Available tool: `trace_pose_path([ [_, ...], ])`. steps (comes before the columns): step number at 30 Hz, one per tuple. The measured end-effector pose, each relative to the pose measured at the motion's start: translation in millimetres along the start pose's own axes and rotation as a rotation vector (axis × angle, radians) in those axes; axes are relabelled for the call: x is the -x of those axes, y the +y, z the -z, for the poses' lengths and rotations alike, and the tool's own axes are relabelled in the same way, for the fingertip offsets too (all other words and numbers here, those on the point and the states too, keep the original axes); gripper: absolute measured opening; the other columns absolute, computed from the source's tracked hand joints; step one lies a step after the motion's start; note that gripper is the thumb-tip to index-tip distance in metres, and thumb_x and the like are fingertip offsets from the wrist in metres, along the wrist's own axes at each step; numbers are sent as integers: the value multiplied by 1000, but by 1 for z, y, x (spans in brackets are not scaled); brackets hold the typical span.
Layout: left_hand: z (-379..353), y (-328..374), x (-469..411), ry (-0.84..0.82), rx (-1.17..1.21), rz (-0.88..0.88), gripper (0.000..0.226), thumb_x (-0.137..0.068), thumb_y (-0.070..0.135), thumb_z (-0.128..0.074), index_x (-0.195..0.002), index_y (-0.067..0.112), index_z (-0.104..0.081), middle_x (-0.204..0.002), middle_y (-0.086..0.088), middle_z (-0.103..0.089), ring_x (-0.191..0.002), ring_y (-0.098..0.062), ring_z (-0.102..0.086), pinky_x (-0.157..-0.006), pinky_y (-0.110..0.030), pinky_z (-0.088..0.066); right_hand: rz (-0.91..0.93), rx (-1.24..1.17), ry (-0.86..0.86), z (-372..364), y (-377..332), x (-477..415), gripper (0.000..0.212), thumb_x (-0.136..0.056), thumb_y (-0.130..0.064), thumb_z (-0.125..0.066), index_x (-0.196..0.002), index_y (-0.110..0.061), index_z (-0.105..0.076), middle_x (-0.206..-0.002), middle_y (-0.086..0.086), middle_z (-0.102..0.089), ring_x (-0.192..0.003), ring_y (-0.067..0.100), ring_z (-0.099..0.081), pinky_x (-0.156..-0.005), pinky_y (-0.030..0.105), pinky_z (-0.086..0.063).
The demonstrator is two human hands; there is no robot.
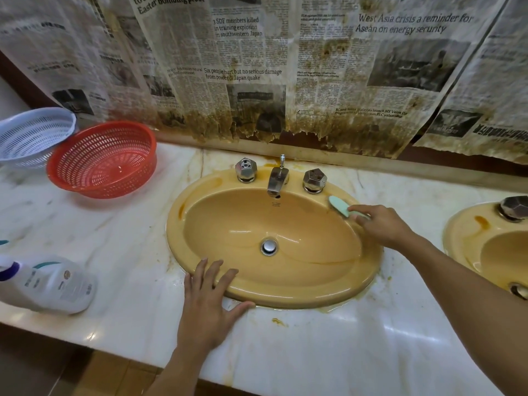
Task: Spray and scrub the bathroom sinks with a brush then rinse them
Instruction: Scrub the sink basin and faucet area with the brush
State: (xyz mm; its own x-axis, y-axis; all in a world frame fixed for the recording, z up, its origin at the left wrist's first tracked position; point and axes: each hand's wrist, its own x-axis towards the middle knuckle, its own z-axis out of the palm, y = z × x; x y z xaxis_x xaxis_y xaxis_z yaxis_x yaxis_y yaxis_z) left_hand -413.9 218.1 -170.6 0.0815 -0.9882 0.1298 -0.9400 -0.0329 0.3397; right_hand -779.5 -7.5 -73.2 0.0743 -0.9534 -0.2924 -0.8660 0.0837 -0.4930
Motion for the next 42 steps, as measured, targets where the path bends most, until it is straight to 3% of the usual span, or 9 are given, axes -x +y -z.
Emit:
trace_pose_path([
  [8,-3,-1,0,9,-1,-3,75,-85,88,-46,-137,36,-59,-153,5,-43,-154,-27,-21,-117,-63,-29,31,-2,-40,4,6,-4,30,-101,-41,-56,-129,-41,-68,-143,7,-58,-105,23,-59,-85,35,-48],
  [12,-4,-1,1,10,-5,1,75,-85,88,-46,-137,36,-59,-153,5,-43,-154,-27,-22,-115,-63,-31,-45,-15,75,12,13,-7,33,-103,-38,-52,-133,-37,-65,-144,8,-59,-123,30,-56,-99,41,-48],
  [16,-4,0,1,10,-6,3,74,-85,88,-46,-138,37,-58,-154,5,-42,-155,-26,-20,-117,-63,-30,57,0,-56,4,4,-4,31,-101,-40,-56,-130,-40,-68,-142,6,-59,-103,23,-59,-87,34,-46],
  [21,-3,0,2,10,-1,6,75,-86,88,-45,-140,37,-57,-156,5,-41,-156,-26,-18,-119,-63,-28,-44,-43,63,6,4,-8,35,-104,-36,-51,-137,-34,-63,-144,9,-58,-130,31,-50,-101,41,-44],
  [24,-3,0,1,1,-4,-8,75,-85,88,-45,-139,37,-57,-156,5,-41,-156,-26,-18,-118,-63,-28,22,-32,-52,6,0,-6,32,-102,-38,-56,-132,-37,-67,-145,6,-57,-128,29,-52,-99,37,-44],
  [27,-3,-2,0,-10,3,-20,75,-85,87,-46,-139,37,-58,-155,5,-42,-156,-27,-19,-117,-63,-30,-33,-65,43,18,12,-2,33,-103,-36,-54,-133,-34,-67,-143,7,-60,-129,30,-53,-103,40,-44],
  [34,16,-34,-8,20,21,-85,77,-88,82,-45,-140,27,-61,-161,-7,-35,-146,-30,-35,-113,-61,-40,-34,-104,-19,16,39,26,27,-101,-42,-56,-125,-43,-68,-134,3,-64,-106,22,-59,-83,34,-47],
  [39,31,-67,-20,-28,-56,15,94,-78,93,-41,-148,30,-52,-169,-9,-22,-154,-34,-22,-118,-64,-28,-28,-140,-32,10,41,34,30,-101,-40,-56,-129,-39,-68,-135,2,-62,-117,23,-56,-89,33,-44],
  [42,26,-70,-17,-53,-42,52,96,-79,93,-38,-155,35,-40,-173,-1,-11,-159,-28,-8,-123,-61,-20,-57,-127,1,14,40,30,31,-101,-40,-55,-129,-39,-68,-130,1,-64,-107,22,-57,-88,35,-48],
])
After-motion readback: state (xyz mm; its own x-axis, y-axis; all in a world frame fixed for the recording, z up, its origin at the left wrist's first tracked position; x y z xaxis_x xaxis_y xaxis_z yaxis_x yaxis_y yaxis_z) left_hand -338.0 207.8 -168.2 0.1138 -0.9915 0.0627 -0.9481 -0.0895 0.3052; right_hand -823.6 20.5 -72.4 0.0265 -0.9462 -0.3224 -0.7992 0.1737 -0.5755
